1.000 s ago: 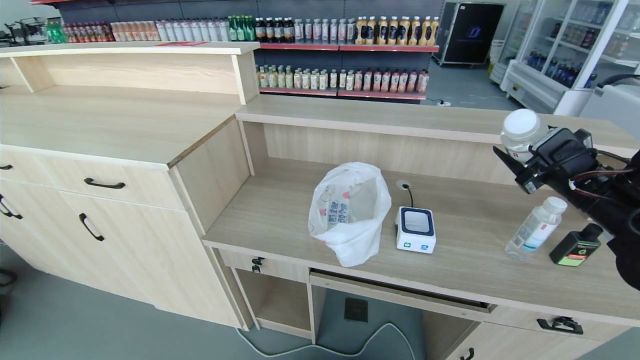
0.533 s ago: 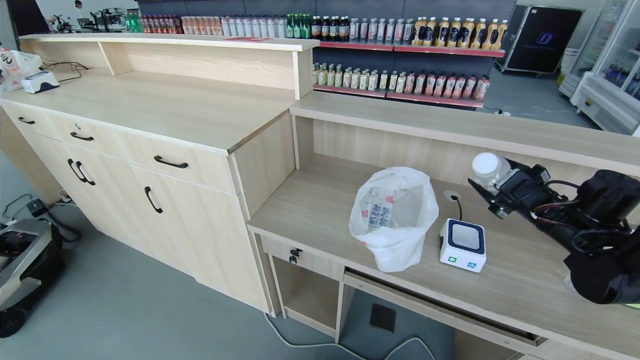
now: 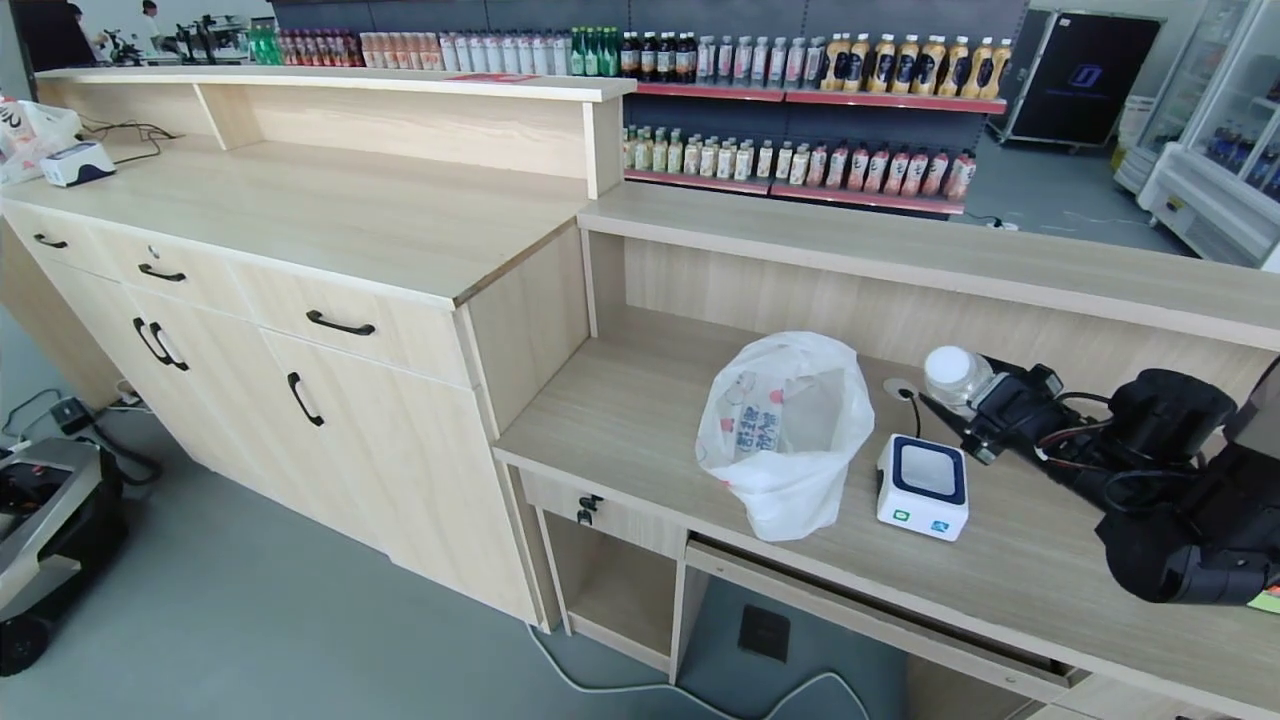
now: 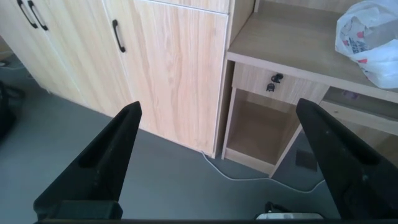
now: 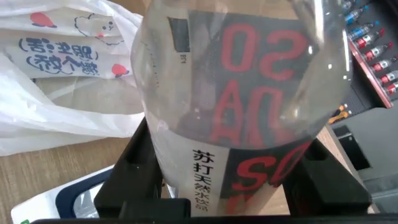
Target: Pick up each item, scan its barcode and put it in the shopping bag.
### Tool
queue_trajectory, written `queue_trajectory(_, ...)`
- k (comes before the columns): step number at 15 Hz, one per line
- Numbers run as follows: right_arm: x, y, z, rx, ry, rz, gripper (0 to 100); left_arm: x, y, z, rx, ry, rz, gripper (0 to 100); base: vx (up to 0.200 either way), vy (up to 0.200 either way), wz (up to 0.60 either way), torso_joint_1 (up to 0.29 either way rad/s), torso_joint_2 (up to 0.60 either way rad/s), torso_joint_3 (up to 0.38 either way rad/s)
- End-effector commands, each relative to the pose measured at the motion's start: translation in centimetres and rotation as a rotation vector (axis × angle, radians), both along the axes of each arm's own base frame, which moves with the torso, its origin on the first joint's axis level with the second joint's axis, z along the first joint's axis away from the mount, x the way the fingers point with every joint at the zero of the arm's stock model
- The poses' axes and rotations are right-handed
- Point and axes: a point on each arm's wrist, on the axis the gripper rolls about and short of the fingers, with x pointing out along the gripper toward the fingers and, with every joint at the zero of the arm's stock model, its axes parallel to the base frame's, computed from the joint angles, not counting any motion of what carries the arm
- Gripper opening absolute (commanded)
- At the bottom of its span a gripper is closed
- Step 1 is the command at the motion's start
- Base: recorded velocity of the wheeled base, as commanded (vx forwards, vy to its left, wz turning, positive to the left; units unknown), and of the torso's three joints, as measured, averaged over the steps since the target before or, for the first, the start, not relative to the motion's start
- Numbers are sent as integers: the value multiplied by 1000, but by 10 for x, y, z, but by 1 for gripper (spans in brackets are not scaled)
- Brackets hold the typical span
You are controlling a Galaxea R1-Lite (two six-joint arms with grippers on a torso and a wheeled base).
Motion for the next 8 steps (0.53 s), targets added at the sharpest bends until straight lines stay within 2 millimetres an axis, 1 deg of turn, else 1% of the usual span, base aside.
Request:
queue_trajectory(1, 12, -2, -5, -1, -11, 13, 0, 0, 0, 0, -1, -1, 0, 100, 0, 0, 0, 0, 0, 0)
queue_trajectory(4, 22, -2, -12, -4, -13, 38, 0, 0, 0, 0, -1, -1, 0, 100, 0, 0, 0, 0, 0, 0)
queue_trajectory(8, 26, -11, -30, -2, 27, 47, 0, 0, 0, 0, -1, -1, 0, 100, 0, 0, 0, 0, 0, 0)
